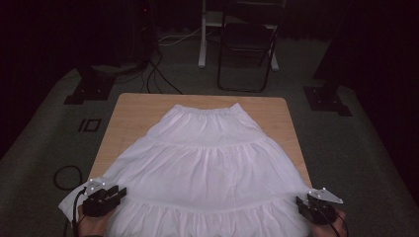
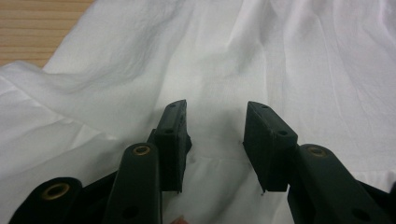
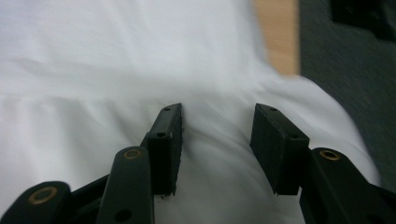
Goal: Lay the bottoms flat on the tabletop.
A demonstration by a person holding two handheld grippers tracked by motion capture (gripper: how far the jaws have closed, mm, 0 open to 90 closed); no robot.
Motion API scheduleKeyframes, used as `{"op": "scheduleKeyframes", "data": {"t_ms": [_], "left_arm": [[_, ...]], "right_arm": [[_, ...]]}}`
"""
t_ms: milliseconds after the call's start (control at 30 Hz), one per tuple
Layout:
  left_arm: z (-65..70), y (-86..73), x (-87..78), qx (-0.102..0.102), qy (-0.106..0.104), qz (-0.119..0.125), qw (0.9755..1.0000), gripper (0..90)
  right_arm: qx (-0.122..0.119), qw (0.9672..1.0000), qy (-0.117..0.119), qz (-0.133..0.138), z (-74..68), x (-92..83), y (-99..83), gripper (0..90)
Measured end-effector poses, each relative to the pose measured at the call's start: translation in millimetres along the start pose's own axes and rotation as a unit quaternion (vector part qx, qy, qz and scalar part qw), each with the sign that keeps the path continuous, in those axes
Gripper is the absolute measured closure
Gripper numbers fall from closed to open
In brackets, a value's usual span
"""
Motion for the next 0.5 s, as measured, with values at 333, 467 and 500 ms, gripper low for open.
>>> {"op": "scheduleKeyframes", "data": {"t_ms": [333,467,500], "left_arm": [[-2.3,-0.5,-6.0,-0.006,0.013,0.007,0.9999,57.2],[-4.5,-0.5,-6.3,-0.014,0.014,0.01,0.9998,57.0],[-4.5,-0.5,-6.3,-0.014,0.014,0.01,0.9998,57.0]], "right_arm": [[0.035,0.9992,-0.003,0.017,12.1,-6.6,-13.6,53.0],[0.034,0.9993,-0.003,0.017,12.0,-6.5,-13.7,52.7],[0.034,0.9993,-0.003,0.017,12.0,-6.5,-13.7,52.7]]}}
Point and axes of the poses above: each handheld gripper's, and its own axes: x roughly forward along the jaws, y roughly out of its top, z roughly to its right, the point moved 5 cm from there along x, roughly forward along the jaws
